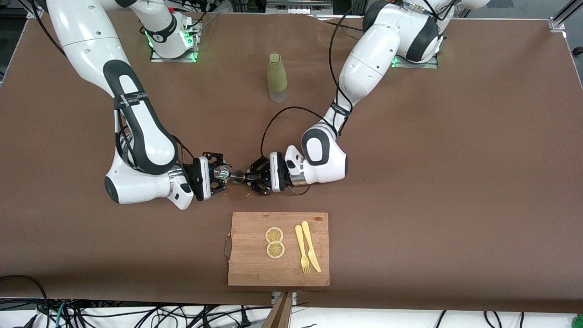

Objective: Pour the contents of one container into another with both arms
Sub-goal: 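Pour water from the beaker into the jigger held by the left gripper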

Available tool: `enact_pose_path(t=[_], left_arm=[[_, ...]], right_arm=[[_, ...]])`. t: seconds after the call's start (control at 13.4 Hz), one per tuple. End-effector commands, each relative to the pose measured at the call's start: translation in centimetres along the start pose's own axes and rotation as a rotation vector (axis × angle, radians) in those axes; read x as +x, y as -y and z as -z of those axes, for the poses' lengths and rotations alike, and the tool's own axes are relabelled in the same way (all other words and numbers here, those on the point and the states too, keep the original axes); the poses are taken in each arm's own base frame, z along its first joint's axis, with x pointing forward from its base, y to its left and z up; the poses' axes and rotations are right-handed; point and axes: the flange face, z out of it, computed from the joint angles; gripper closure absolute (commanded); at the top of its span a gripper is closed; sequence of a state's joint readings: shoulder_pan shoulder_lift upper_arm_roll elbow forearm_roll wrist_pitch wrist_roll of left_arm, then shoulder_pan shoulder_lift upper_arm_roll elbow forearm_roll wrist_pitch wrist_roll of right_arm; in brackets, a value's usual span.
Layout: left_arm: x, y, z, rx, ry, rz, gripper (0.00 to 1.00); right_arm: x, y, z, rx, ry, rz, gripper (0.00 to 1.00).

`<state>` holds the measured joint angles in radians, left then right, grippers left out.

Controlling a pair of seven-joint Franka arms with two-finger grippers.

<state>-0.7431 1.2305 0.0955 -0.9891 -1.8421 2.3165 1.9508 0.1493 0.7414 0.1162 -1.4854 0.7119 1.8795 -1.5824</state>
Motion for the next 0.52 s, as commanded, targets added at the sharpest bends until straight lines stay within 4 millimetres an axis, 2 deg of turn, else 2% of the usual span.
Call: enact_pose_path(t=[0.0,0.45], left_arm=[[0.78,0.24,0.03,0.012,-0.033,0.01,1.0],[1.11,0.24,0.0,0.011,-0.038,0.006,1.0]], right_arm=[[1.38,0.04,0.66,-0.014,0.043,-0.013,0.75],[1.57,-0.08,0.24,-0.027,0.063,-0.024,0.75]])
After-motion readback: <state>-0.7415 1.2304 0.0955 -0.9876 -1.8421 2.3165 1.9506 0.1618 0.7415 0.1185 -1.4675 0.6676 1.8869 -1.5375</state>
